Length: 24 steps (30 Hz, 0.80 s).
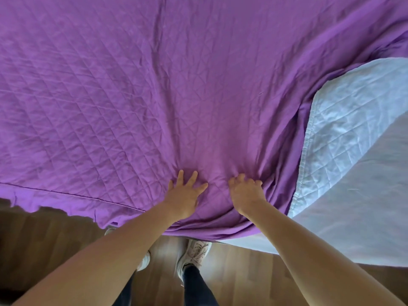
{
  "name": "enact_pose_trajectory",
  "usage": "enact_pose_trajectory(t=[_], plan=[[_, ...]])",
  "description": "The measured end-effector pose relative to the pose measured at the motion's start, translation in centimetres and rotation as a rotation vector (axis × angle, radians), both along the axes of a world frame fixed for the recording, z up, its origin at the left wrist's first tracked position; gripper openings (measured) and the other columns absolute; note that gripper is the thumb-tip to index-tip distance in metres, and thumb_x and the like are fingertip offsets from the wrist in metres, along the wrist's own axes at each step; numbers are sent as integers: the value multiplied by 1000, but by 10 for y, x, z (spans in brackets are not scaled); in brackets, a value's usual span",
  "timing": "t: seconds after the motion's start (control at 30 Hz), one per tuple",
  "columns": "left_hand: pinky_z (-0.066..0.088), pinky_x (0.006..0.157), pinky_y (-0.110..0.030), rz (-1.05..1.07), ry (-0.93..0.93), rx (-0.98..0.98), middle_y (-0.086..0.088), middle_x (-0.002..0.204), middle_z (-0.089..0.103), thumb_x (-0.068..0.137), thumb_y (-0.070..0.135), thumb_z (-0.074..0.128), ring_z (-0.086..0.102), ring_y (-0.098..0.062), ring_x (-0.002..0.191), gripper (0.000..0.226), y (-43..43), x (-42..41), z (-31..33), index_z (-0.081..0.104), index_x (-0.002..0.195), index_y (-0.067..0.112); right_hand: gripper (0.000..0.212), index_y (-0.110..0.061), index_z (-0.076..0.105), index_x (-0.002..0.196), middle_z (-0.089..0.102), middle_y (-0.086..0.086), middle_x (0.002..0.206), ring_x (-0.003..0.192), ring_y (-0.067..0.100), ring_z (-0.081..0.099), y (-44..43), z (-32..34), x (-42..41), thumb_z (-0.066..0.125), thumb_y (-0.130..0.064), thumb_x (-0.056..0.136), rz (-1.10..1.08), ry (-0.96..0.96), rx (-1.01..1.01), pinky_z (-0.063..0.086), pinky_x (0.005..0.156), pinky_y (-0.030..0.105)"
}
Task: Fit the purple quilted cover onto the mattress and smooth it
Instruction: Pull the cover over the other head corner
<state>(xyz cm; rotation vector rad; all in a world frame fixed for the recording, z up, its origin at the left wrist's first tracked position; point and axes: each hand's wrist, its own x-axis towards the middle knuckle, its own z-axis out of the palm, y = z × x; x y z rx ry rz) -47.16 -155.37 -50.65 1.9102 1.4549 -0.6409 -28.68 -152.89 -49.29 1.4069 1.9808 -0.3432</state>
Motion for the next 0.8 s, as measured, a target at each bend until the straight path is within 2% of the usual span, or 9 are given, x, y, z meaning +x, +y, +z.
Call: enact_pose_trajectory(t=[0.07,0.1,0.17,0.23,0.33,0.5,0.6,0.8], plan=[[10,117,-45,66,-95,11,-2,158,5,97,23,37,6,-31,144,57,8,5,5,13,148,34,51,-12,28,141,34,16,140,120,37,46,0,3,-2,42,-14,92,-69,92,5,37,98,55],[10,117,-34,148,-206,24,-4,157,14,98,19,37,13,-24,144,55,14,9,9,17,148,27,54,-14,26,142,32,14,142,122,36,42,1,6,-2,45,-16,92,-100,152,6,36,99,55],[16,109,-19,389,-403,32,-5,152,30,97,12,40,28,-17,140,52,26,15,24,27,146,19,57,-17,23,144,26,11,147,128,34,33,2,12,-3,46,-17,92,-171,267,16,34,101,54],[27,104,-20,531,-494,20,-6,147,39,96,9,42,40,-18,133,50,37,22,35,34,144,19,56,-17,24,145,26,11,148,130,33,31,0,22,0,44,-16,92,-251,339,76,36,104,49],[33,107,-28,594,-543,-11,-9,143,44,95,6,44,44,-20,130,49,38,21,37,37,142,18,55,-14,28,144,31,12,146,128,33,33,-9,31,-4,43,-15,91,-300,409,95,40,101,46],[36,106,-28,551,-603,-76,-13,139,48,94,3,47,48,-19,127,48,38,42,48,40,140,14,60,-16,25,145,27,15,146,127,37,34,-38,52,21,44,-8,88,-482,433,124,39,100,46],[36,104,-27,509,-642,-108,-14,139,48,94,1,46,49,-20,125,48,34,59,62,40,140,13,61,-16,21,146,20,18,150,133,38,27,-50,65,36,44,-7,90,-592,442,118,35,105,49],[36,105,-26,375,-654,-114,-11,138,48,95,4,43,49,-18,125,47,26,112,96,38,141,15,60,-11,21,146,28,16,145,127,37,34,-72,100,67,42,-7,91,-721,503,208,36,103,45]])
